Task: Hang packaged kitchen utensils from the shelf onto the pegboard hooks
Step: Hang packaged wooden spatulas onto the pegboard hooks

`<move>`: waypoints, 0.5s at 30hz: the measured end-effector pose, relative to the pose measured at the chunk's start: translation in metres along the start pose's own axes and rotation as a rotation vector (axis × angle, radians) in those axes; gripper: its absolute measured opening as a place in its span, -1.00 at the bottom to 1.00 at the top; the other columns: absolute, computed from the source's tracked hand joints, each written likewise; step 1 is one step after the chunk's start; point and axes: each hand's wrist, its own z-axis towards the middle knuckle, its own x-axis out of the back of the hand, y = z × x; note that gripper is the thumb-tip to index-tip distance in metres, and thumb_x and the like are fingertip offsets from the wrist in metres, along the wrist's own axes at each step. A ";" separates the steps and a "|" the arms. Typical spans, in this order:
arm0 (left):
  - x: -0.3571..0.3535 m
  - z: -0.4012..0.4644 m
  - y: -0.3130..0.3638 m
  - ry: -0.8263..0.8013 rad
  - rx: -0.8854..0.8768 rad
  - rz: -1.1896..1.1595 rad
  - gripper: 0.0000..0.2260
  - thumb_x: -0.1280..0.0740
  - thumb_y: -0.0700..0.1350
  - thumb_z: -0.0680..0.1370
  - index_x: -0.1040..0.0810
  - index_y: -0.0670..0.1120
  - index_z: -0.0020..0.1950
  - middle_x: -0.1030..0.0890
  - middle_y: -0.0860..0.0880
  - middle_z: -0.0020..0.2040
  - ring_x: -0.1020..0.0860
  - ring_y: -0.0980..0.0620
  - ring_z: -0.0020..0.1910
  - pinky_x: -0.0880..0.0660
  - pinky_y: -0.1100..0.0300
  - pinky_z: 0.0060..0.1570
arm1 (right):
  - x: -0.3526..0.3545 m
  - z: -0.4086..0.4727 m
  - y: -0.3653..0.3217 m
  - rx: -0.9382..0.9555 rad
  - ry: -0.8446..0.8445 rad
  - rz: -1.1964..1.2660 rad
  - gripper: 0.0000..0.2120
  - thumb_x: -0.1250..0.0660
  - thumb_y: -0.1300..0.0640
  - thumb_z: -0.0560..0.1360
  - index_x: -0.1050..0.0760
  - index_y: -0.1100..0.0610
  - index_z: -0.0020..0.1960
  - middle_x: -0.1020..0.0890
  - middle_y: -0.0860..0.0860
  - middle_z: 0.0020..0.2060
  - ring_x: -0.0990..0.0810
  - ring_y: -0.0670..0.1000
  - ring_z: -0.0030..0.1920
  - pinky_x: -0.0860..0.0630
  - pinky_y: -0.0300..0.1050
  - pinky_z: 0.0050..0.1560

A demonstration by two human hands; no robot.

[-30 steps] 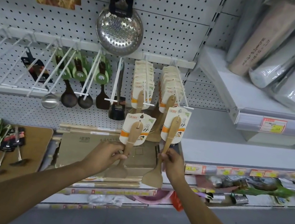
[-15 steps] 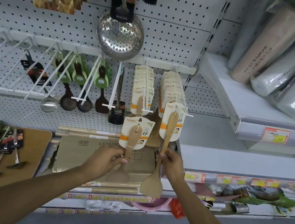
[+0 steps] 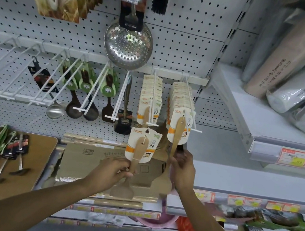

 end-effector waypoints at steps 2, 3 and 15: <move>-0.005 -0.001 -0.003 -0.005 0.021 -0.001 -0.89 -0.43 -0.10 0.55 -0.67 0.14 -0.06 -0.68 0.23 -0.08 -0.62 0.26 -0.04 -0.54 0.26 -0.03 | -0.002 -0.007 -0.007 0.090 0.052 0.000 -0.57 -0.40 0.18 0.52 -0.38 0.05 0.34 -0.62 -0.08 0.05 -0.58 -0.07 0.08 -0.47 -0.30 0.05; -0.008 -0.002 -0.005 -0.006 0.038 -0.007 -0.93 -0.43 -0.09 0.55 -0.68 0.09 -0.07 -0.68 0.21 -0.08 -0.62 0.24 -0.05 -0.56 0.20 -0.01 | -0.005 -0.012 -0.010 0.148 0.044 0.005 -0.60 -0.40 0.21 0.51 -0.41 0.04 0.31 -0.62 -0.10 0.04 -0.59 -0.09 0.08 -0.50 -0.25 0.09; -0.027 -0.008 -0.009 -0.023 0.107 -0.111 -0.78 -0.42 -0.22 0.53 -0.66 0.14 -0.08 -0.70 0.21 -0.07 -0.65 0.22 -0.05 -0.58 0.16 0.04 | -0.039 -0.054 -0.042 0.134 -0.495 0.397 -0.68 -0.40 0.45 0.44 -0.58 0.24 0.17 -0.71 0.11 0.04 -0.67 0.12 0.08 -0.59 -0.02 0.13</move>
